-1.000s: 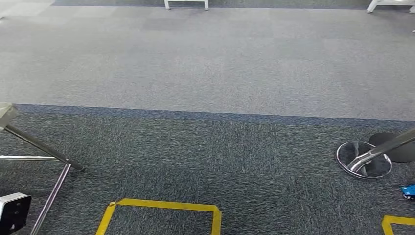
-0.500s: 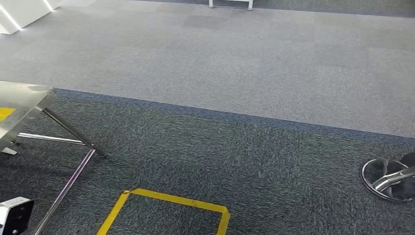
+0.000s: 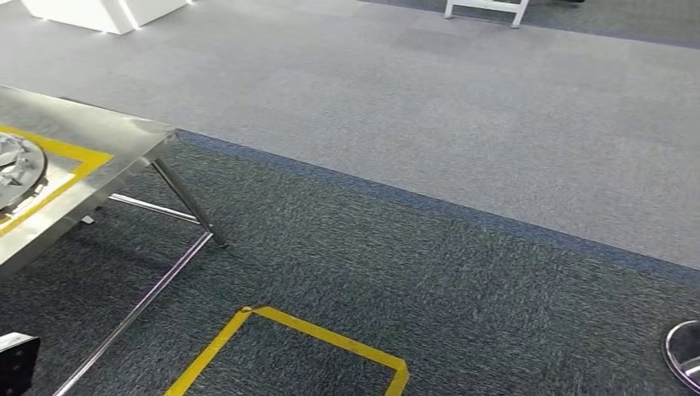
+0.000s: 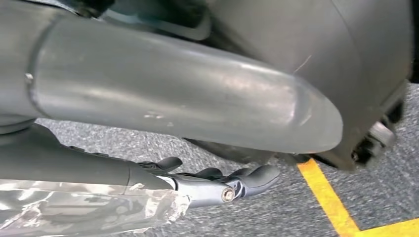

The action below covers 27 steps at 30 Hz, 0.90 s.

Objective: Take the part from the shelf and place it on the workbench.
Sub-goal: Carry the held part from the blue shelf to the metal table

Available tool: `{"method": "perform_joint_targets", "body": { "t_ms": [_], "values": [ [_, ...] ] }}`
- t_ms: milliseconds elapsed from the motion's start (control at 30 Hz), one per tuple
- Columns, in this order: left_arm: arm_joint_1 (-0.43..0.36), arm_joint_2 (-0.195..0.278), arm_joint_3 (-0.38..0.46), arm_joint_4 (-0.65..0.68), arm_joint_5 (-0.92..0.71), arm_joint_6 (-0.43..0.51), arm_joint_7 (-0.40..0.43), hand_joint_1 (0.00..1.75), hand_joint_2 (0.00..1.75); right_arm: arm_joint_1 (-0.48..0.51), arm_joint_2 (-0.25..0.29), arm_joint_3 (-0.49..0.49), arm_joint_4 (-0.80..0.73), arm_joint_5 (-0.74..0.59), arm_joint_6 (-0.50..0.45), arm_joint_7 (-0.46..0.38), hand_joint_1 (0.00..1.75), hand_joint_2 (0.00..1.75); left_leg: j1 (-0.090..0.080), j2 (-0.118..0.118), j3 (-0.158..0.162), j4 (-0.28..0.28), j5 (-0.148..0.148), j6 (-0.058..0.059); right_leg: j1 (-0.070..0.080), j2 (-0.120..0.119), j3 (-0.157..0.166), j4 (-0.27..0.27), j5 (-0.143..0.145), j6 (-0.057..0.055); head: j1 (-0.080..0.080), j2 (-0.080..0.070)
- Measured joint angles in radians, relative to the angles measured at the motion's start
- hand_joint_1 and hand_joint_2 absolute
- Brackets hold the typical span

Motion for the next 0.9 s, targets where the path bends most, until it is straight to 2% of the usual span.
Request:
{"method": "perform_joint_targets", "body": {
  "t_ms": [33, 67, 100, 167, 233, 267, 300, 333, 367, 400, 433, 467, 500, 533, 600, 633, 667, 733, 767, 800, 833, 867, 900],
  "values": [
    [0.000, 0.000, 0.003, -0.003, -0.002, 0.000, 0.001, 1.43, 1.75, 0.000, 0.000, 0.000, 0.000, 0.000, -0.001, 0.000, 0.00, 0.00, 0.000, -0.010, -0.004, 0.002, 0.001, -0.006, 0.001, 0.003, 0.006, -0.009, -0.005, -0.003, 0.000, 0.000],
    [0.000, 0.000, 0.006, -0.005, -0.006, 0.000, 0.002, 1.43, 1.75, 0.000, 0.000, 0.000, 0.000, 0.000, -0.001, 0.000, 0.00, 0.00, 0.002, -0.020, -0.008, 0.002, 0.003, -0.011, 0.001, -0.005, 0.009, -0.012, -0.004, -0.008, -0.001, 0.000],
    [0.001, 0.000, 0.011, -0.007, -0.008, 0.000, 0.003, 1.43, 1.75, 0.000, 0.000, -0.001, 0.000, 0.000, -0.002, 0.000, 0.00, 0.00, 0.004, -0.019, -0.011, 0.004, 0.002, -0.016, 0.001, -0.015, 0.010, -0.014, -0.002, -0.013, 0.000, 0.000],
    [-0.001, 0.000, 0.020, -0.011, -0.012, 0.000, 0.003, 1.43, 1.75, -0.001, 0.000, -0.002, 0.000, -0.001, -0.002, 0.000, 0.00, 0.00, 0.004, 0.018, -0.029, 0.044, -0.027, -0.027, 0.000, -0.035, 0.012, -0.018, 0.000, -0.025, -0.004, 0.000],
    [-0.004, 0.000, 0.023, -0.014, -0.013, 0.000, 0.003, 1.43, 1.75, 0.001, 0.000, -0.002, 0.000, -0.001, -0.002, -0.001, 0.00, 0.00, 0.005, 0.068, -0.084, 0.162, -0.094, -0.036, 0.001, -0.059, 0.014, -0.019, -0.002, -0.033, -0.009, 0.000],
    [-0.005, 0.000, 0.024, -0.014, -0.015, 0.000, 0.003, 1.43, 1.75, 0.003, 0.000, -0.002, 0.000, 0.000, -0.002, -0.001, 0.00, 0.00, 0.007, 0.078, -0.117, 0.231, -0.123, -0.039, 0.001, -0.073, 0.014, -0.019, -0.004, -0.035, -0.010, 0.000],
    [-0.005, 0.000, 0.024, -0.014, -0.018, 0.000, 0.004, 1.43, 1.75, 0.005, 0.000, -0.002, 0.000, 0.000, -0.001, -0.001, 0.00, 0.00, 0.009, 0.082, -0.141, 0.280, -0.137, -0.042, 0.001, -0.087, 0.015, -0.019, -0.006, -0.035, -0.009, 0.000],
    [-0.005, 0.000, 0.025, -0.014, -0.021, 0.000, 0.007, 1.43, 1.75, 0.005, 0.000, -0.002, 0.000, 0.000, -0.001, 0.000, 0.00, 0.00, 0.010, 0.085, -0.149, 0.294, -0.130, -0.043, 0.002, -0.100, 0.017, -0.019, -0.008, -0.035, -0.010, 0.000],
    [-0.005, 0.000, 0.025, -0.014, -0.025, 0.000, 0.010, 1.43, 1.75, 0.004, 0.000, -0.002, 0.000, 0.000, -0.001, 0.000, 0.00, 0.00, 0.012, 0.088, -0.135, 0.267, -0.103, -0.043, 0.002, -0.112, 0.021, -0.019, -0.011, -0.034, -0.010, 0.000],
    [-0.005, 0.000, 0.026, -0.014, -0.029, 0.000, 0.012, 1.43, 1.75, 0.003, 0.000, -0.002, 0.000, 0.000, -0.001, 0.000, 0.00, 0.00, 0.012, 0.098, -0.104, 0.206, -0.064, -0.040, 0.002, -0.123, 0.026, -0.019, -0.015, -0.033, -0.010, 0.000],
    [-0.005, 0.000, 0.026, -0.015, -0.031, 0.000, 0.015, 1.43, 1.75, 0.002, 0.000, -0.002, 0.000, 0.000, 0.000, 0.000, 0.00, 0.00, 0.009, 0.121, -0.067, 0.135, -0.033, -0.037, 0.003, -0.134, 0.031, -0.019, -0.019, -0.030, -0.010, 0.000],
    [-0.006, 0.000, 0.026, -0.015, -0.033, 0.000, 0.016, 1.43, 1.75, 0.002, 0.000, -0.002, 0.000, 0.000, 0.000, 0.000, 0.00, 0.00, 0.005, 0.142, -0.035, 0.072, -0.013, -0.032, 0.005, -0.143, 0.035, -0.018, -0.024, -0.025, -0.010, 0.000],
    [-0.007, 0.000, 0.025, -0.016, -0.035, 0.000, 0.017, 1.43, 1.75, 0.001, 0.000, -0.002, 0.000, 0.000, 0.000, 0.000, 0.00, 0.00, 0.000, 0.161, -0.015, 0.032, -0.005, -0.027, 0.008, -0.152, 0.037, -0.018, -0.028, -0.020, -0.009, 0.000],
    [-0.007, 0.000, 0.025, -0.016, -0.037, 0.000, 0.018, 1.43, 1.75, 0.001, 0.000, -0.002, 0.000, 0.000, 0.000, 0.001, 0.00, 0.00, -0.004, 0.169, -0.009, 0.015, -0.009, -0.023, 0.010, -0.162, 0.040, -0.018, -0.032, -0.014, -0.008, 0.000],
    [-0.004, 0.000, 0.025, -0.019, -0.042, 0.000, 0.020, 1.43, 1.75, -0.001, 0.000, -0.002, 0.000, 0.000, -0.001, 0.001, 0.00, 0.00, -0.004, 0.151, -0.010, 0.008, -0.009, -0.013, 0.010, -0.180, 0.046, -0.021, -0.037, -0.003, -0.007, 0.000],
    [-0.002, -0.001, 0.026, -0.020, -0.044, 0.000, 0.021, 1.43, 1.75, -0.003, 0.000, -0.002, 0.000, 0.000, -0.001, 0.001, 0.00, 0.00, -0.002, 0.140, -0.009, 0.004, -0.006, -0.007, 0.008, -0.169, 0.046, -0.015, -0.044, 0.002, -0.006, 0.000],
    [-0.002, -0.001, 0.026, -0.021, -0.045, 0.001, 0.022, 1.43, 1.75, -0.005, 0.000, -0.002, 0.000, 0.000, -0.002, 0.001, 0.00, 0.00, 0.001, 0.128, -0.008, 0.001, -0.003, -0.001, 0.006, -0.146, 0.036, 0.008, -0.060, 0.006, -0.004, 0.000],
    [-0.004, -0.003, 0.024, -0.023, -0.046, 0.002, 0.022, 1.43, 1.75, -0.006, 0.000, -0.002, 0.000, 0.000, -0.002, 0.001, 0.00, 0.00, 0.005, 0.106, -0.007, -0.002, -0.001, 0.007, 0.004, -0.087, -0.018, 0.118, -0.115, 0.012, 0.002, 0.000],
    [-0.005, -0.004, 0.023, -0.023, -0.046, 0.002, 0.022, 1.43, 1.75, -0.005, 0.000, -0.002, 0.000, 0.000, -0.002, 0.001, 0.00, 0.00, 0.005, 0.094, -0.007, -0.002, -0.002, 0.009, 0.004, -0.073, -0.057, 0.191, -0.143, 0.013, 0.004, 0.000],
    [-0.004, -0.005, 0.022, -0.023, -0.048, 0.002, 0.023, 1.43, 1.75, -0.004, 0.000, -0.002, 0.000, 0.000, -0.002, 0.000, 0.00, 0.00, 0.005, 0.081, -0.006, -0.002, -0.003, 0.010, 0.004, -0.068, -0.091, 0.248, -0.158, 0.014, 0.004, 0.000],
    [-0.003, -0.005, 0.021, -0.023, -0.051, 0.002, 0.025, 1.43, 1.75, -0.004, 0.000, -0.002, 0.000, 0.000, -0.002, 0.000, 0.00, 0.00, 0.004, 0.067, -0.004, -0.002, -0.003, 0.010, 0.005, -0.066, -0.111, 0.273, -0.152, 0.014, 0.004, 0.000],
    [-0.002, -0.006, 0.019, -0.023, -0.054, 0.002, 0.027, 1.43, 1.75, -0.004, 0.000, -0.002, 0.000, 0.000, -0.002, 0.000, 0.00, 0.00, 0.004, 0.053, -0.002, -0.001, -0.004, 0.010, 0.005, -0.064, -0.112, 0.258, -0.125, 0.013, 0.004, 0.000],
    [0.000, -0.006, 0.017, -0.022, -0.057, 0.002, 0.030, 1.43, 1.75, -0.005, 0.000, -0.002, 0.000, 0.000, -0.001, 0.000, 0.00, 0.00, 0.004, 0.039, 0.002, -0.001, -0.006, 0.008, 0.004, -0.058, -0.094, 0.204, -0.083, 0.011, 0.004, 0.000]
  ]
}}
